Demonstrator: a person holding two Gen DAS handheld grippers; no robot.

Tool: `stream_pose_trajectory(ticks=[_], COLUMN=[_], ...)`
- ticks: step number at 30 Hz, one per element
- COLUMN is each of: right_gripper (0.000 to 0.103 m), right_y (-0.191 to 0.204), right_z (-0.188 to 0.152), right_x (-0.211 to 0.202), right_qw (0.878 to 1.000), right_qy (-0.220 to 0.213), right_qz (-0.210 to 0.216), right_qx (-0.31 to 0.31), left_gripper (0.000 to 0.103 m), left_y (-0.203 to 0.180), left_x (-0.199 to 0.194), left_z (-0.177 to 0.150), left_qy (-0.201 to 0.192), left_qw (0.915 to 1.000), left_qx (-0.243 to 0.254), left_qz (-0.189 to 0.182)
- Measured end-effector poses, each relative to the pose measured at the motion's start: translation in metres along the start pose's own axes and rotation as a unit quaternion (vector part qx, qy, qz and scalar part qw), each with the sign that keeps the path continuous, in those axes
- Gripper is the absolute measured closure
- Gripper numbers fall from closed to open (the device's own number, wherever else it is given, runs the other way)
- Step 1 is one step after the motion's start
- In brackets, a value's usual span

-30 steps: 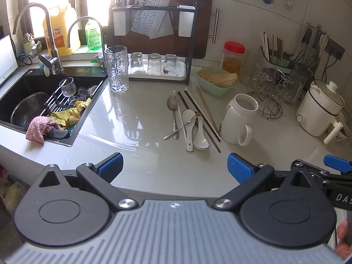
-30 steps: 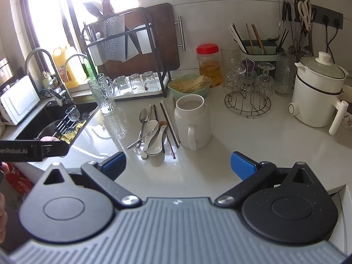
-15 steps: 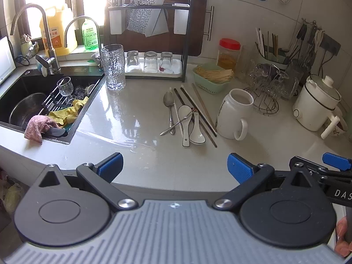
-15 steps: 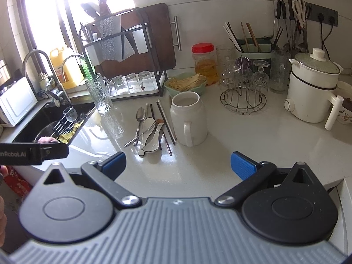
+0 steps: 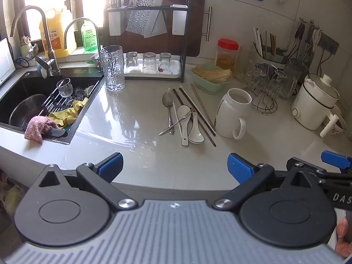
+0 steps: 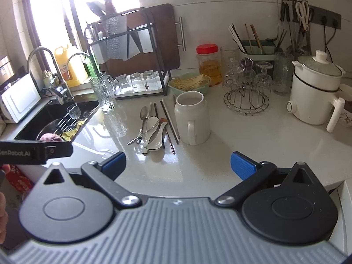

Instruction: Organize utensils

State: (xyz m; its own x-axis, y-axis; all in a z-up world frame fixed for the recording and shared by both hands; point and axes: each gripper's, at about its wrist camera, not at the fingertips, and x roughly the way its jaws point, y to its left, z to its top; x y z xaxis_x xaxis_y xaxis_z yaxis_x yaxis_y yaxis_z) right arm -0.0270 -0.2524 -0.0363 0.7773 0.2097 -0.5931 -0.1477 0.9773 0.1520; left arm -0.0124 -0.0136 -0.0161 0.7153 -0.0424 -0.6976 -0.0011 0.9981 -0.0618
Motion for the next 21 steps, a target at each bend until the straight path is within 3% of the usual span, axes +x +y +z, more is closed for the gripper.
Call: stream_pose_trajectory(ticks=[21], right_gripper=[0.0], right_y=[0.0024], right_z=[-0.0022], right_x=[0.0005], right_qw=[1.0], right_qy=[0.007], right_qz=[0.008], right_qx=[0.003], left_gripper=[0.001], left_y=[0.0012], left_x=[0.0013], left_z=[-0.0026], left_qy=[0.009], left_qw=[1.0], left_qx=[0.001], left_qz=[0.0])
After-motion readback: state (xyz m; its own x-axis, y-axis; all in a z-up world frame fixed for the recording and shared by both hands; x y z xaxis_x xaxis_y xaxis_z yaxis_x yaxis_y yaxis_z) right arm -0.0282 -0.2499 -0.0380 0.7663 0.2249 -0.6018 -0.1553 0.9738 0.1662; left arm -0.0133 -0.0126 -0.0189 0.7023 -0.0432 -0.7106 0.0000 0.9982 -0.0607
